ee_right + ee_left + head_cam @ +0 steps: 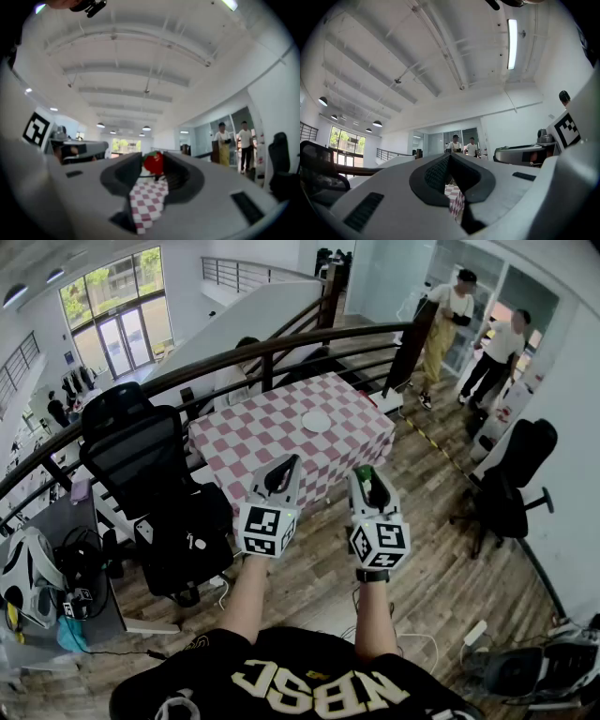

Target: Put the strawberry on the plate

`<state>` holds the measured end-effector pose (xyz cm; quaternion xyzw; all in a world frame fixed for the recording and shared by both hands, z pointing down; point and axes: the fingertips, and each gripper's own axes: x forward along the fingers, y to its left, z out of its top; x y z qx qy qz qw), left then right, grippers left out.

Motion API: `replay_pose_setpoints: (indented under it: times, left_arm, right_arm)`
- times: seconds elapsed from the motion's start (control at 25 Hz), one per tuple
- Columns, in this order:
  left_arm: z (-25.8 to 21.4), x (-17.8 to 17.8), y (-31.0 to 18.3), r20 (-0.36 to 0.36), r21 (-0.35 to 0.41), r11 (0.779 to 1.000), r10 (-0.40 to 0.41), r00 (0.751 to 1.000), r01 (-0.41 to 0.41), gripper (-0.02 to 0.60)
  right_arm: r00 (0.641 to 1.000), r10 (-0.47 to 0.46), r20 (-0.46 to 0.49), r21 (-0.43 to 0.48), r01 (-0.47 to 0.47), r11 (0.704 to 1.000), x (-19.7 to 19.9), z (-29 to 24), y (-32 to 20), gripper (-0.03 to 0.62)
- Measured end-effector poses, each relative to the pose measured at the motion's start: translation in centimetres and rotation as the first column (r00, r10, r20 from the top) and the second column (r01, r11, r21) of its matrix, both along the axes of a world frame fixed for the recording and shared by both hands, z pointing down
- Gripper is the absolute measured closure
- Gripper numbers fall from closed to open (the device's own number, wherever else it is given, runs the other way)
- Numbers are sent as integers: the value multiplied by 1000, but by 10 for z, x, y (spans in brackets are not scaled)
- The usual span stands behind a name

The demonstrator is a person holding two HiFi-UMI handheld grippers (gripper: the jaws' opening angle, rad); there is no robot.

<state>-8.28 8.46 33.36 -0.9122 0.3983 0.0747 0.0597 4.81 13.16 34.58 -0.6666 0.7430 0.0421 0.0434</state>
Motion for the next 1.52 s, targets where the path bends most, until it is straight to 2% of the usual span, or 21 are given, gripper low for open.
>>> replay_pose_setpoints:
  times: [0.2, 0.52, 0.64, 0.8, 0.96, 1.12, 1.24, 1.36, 1.52]
  left_arm:
    - [10, -16, -3, 1, -17, 1000, 26, 1000, -26, 568]
    - [48, -20, -12, -11, -103, 991, 83, 997, -84, 568]
    - [53, -24, -24, -20, -117, 990, 72, 997, -74, 568]
    - [57, -26, -52, -25, -127, 991, 30, 999, -33, 568]
    - [54, -6, -84, -9, -126, 992, 10, 1000, -11, 568]
    - [31, 25, -113, -8, -93, 996, -6, 1000, 5, 568]
    - [12, 79, -140, 2, -71, 997, -12, 1000, 13, 568]
    - [4, 129, -152, 16, -84, 996, -15, 1000, 16, 568]
    - [30, 117, -157, 13, -113, 993, -18, 1000, 20, 568]
  right_arm:
    - [1000, 0, 10, -15, 0, 1000, -24, 10, -2, 447]
    - [1000, 18, 19, -91, -16, 996, -39, 42, -12, 447]
    - [1000, 7, 30, -94, -5, 996, -40, 43, -27, 447]
    - [996, -59, 67, -102, 66, 993, -41, 51, -54, 447]
    - [987, -95, 126, -98, 108, 989, -15, 53, -90, 447]
    - [985, -108, 136, -47, 116, 992, 20, 34, -124, 447]
    - [983, -114, 145, -23, 118, 993, 74, 18, -154, 447]
    - [989, -99, 105, -41, 104, 994, 123, 10, -167, 447]
    - [992, -102, 75, -52, 106, 993, 108, 35, -170, 447]
